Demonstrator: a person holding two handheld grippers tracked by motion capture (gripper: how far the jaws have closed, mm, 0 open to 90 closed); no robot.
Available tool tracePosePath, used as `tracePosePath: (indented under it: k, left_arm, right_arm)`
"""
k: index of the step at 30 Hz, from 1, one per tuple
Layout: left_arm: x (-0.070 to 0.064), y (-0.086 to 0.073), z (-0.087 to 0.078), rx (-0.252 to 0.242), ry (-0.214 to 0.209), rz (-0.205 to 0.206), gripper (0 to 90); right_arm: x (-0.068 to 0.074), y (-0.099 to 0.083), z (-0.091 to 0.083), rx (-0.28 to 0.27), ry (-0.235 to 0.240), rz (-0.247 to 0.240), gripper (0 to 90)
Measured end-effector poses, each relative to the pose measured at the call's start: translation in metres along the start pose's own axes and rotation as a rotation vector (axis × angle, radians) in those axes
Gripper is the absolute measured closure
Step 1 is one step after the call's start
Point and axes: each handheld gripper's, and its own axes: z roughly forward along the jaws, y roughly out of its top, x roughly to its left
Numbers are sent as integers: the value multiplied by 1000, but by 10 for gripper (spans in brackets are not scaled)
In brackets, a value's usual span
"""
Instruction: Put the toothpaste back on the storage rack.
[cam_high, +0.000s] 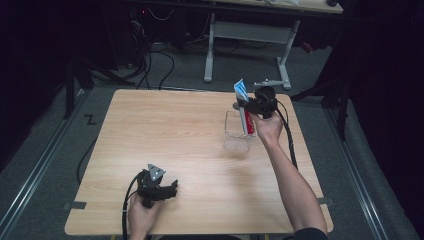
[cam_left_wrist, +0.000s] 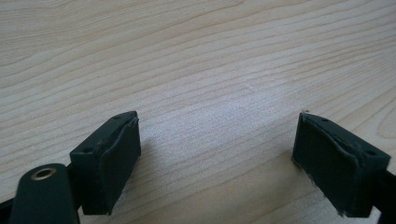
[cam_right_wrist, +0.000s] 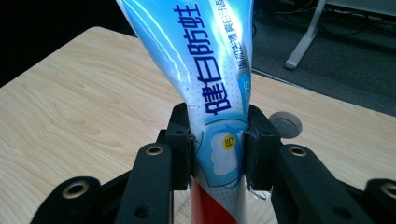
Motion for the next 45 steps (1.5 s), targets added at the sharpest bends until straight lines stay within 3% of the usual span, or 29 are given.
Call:
tracePosePath:
  k: [36, 45]
  left_arm:
    - [0, 0, 0, 0, -1, -1, 154]
    - [0, 0, 0, 0, -1, -1, 154]
  right_arm:
    - [0, -28, 6, 64, -6, -8, 666]
    - [-4, -38, 6, 82, -12, 10, 662]
